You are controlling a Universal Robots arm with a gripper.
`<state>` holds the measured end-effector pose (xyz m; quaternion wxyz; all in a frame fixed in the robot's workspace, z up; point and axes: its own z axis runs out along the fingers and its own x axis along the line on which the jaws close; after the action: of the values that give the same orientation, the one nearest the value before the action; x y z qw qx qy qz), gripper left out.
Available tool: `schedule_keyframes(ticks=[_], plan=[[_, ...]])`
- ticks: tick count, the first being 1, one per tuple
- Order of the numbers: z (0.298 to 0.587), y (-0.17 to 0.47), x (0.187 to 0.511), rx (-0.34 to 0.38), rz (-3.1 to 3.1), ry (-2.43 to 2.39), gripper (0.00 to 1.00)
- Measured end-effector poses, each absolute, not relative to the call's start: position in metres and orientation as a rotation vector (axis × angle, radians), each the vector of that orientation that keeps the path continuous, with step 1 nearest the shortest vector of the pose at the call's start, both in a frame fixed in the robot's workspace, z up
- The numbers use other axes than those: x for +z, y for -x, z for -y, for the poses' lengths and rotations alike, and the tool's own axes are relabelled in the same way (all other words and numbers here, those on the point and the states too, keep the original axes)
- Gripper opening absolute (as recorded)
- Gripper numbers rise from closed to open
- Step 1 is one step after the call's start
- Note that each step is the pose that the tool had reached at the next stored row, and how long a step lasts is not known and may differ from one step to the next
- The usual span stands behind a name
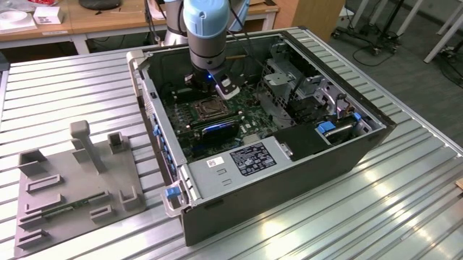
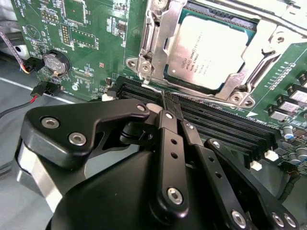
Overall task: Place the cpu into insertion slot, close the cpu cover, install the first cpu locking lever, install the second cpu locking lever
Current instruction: 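Install the first cpu locking lever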
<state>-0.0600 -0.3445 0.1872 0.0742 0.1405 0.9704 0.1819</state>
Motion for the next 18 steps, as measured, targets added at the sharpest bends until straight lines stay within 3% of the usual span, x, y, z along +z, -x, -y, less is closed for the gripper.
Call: schedule_keyframes(ticks=[18], plan=[[0.3401, 0.0600, 0.1919, 0.547, -2.912, -0.422, 0.11]])
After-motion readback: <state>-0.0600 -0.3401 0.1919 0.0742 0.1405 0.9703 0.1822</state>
